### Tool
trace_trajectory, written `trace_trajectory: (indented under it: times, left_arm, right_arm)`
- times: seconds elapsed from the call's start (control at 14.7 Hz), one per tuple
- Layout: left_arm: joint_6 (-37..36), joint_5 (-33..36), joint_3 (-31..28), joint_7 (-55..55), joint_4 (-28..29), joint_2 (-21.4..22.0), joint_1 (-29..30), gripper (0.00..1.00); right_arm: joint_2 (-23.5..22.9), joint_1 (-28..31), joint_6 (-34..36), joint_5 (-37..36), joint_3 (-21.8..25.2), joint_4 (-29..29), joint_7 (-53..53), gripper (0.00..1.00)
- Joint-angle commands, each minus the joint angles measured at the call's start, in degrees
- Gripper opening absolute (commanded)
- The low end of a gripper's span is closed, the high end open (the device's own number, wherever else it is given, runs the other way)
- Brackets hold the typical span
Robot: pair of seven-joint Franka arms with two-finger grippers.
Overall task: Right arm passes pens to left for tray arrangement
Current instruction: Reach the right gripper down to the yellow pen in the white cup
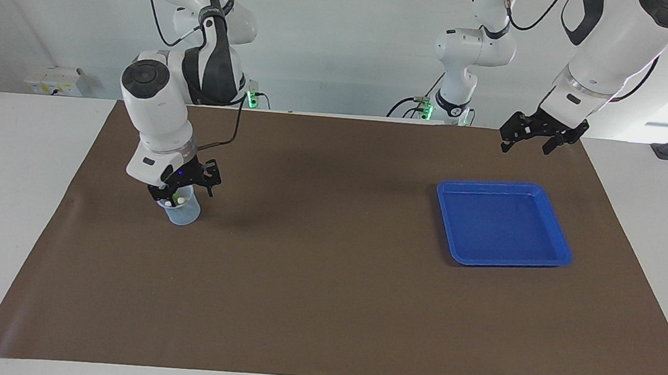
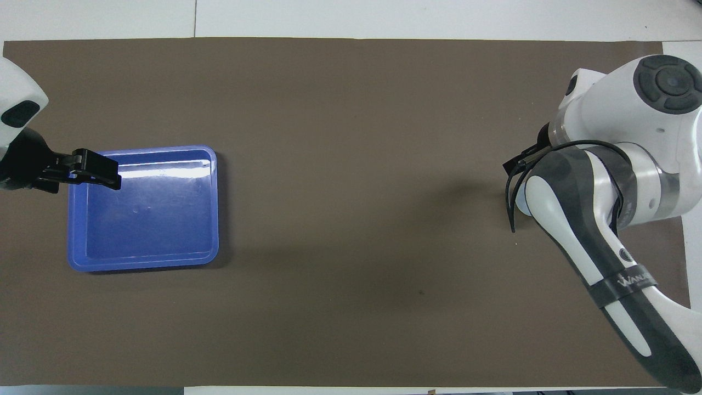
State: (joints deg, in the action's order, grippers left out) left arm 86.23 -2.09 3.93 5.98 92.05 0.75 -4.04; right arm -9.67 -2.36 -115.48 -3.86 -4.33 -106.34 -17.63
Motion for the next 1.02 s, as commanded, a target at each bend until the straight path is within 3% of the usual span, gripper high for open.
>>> trace_trajectory:
  times: [0.0,0.95]
  left_arm:
    - [-0.45,0.24,-0.32,-0.17,-0.20,0.48,0.00,1.00]
    - [-0.45,0.24,-0.32,-0.17,-0.20,0.48,0.00,1.00]
  right_arm:
    - [2.81,0.95,-2.47,-1.15,-0.16,-4.67,-3.54,0.76]
    - [4.57,2.01,-8.45,-1.15,1.16,-10.73,-6.18,0.59]
